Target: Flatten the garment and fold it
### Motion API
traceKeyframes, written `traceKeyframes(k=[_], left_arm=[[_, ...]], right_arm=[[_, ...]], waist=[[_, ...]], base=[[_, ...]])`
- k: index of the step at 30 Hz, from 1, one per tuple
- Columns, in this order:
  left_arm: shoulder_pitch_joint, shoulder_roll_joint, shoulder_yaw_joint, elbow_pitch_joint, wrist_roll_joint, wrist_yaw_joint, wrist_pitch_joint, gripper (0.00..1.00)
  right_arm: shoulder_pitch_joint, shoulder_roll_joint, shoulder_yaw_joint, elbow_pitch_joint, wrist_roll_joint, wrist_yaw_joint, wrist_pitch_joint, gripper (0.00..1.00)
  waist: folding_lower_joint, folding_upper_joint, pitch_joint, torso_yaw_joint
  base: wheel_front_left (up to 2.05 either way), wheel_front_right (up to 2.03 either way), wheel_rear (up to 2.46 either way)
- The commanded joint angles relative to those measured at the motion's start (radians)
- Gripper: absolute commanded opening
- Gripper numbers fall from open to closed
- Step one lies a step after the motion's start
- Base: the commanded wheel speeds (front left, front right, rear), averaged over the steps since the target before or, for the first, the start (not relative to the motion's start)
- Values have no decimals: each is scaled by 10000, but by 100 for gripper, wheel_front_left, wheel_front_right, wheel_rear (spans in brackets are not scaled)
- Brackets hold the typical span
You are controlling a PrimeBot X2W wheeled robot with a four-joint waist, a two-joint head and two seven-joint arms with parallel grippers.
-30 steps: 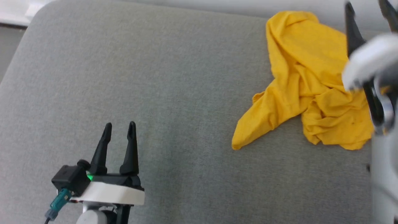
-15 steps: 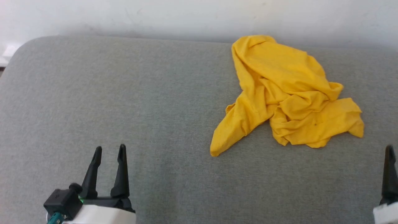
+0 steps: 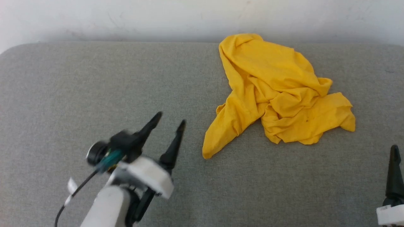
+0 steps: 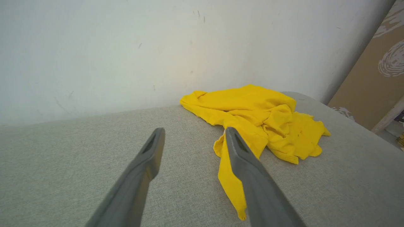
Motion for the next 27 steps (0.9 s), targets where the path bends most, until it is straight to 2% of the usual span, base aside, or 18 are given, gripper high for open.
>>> traceKeyframes(k=[1, 7, 12, 17, 21, 24, 25, 26, 27], left_arm=[[-569, 121, -340, 162, -57, -67, 453, 100], [-2454, 150, -1871, 1014, -565, -67, 2729, 100], [-3221, -18, -2410, 1920, -964, -65, 4240, 100], [-3566, -160, -2475, 2799, -1225, 20, 5166, 100], [-3663, -383, -2447, 3280, -1568, 56, 5569, 100], [-3669, -345, -2648, 3669, -1462, 71, 5814, 98], [-3650, -338, -2706, 3797, -1434, 72, 5839, 53], [-3634, -330, -2780, 3896, -1401, 65, 5809, 0], [-3604, -338, -2846, 3976, -1422, 52, 5770, 0]], right_arm=[[-159, 17, -83, -77, -70, -7, 11, 100], [-432, 18, -144, -111, -54, -7, 78, 100], [-672, 18, -5, 12, 43, -7, 9, 100], [-908, 18, 52, 160, 114, -7, -136, 100], [-1042, 18, -14, 291, 136, -7, -244, 100], [-1135, 18, -20, 408, 146, -7, -314, 100], [-1165, 18, -14, 444, 153, -7, -335, 100], [-1193, 18, -7, 478, 155, -7, -356, 100], [-1219, 18, -4, 510, 158, -7, -374, 100]], waist=[[-1, 0, 182, 46], [-1, 0, 579, 16], [-1, 0, 933, -205], [-1, 0, 1251, -437], [-1, 0, 1410, -577], [-1, 0, 1453, -651], [-1, 0, 1457, -677], [-1, 0, 1456, -696], [-1, 0, 1445, -707]], base=[[0, 0, 0], [0, 0, 0], [0, 0, 0], [0, 0, 0], [0, 0, 0], [0, 0, 0], [0, 0, 0], [0, 0, 0], [0, 0, 0]])
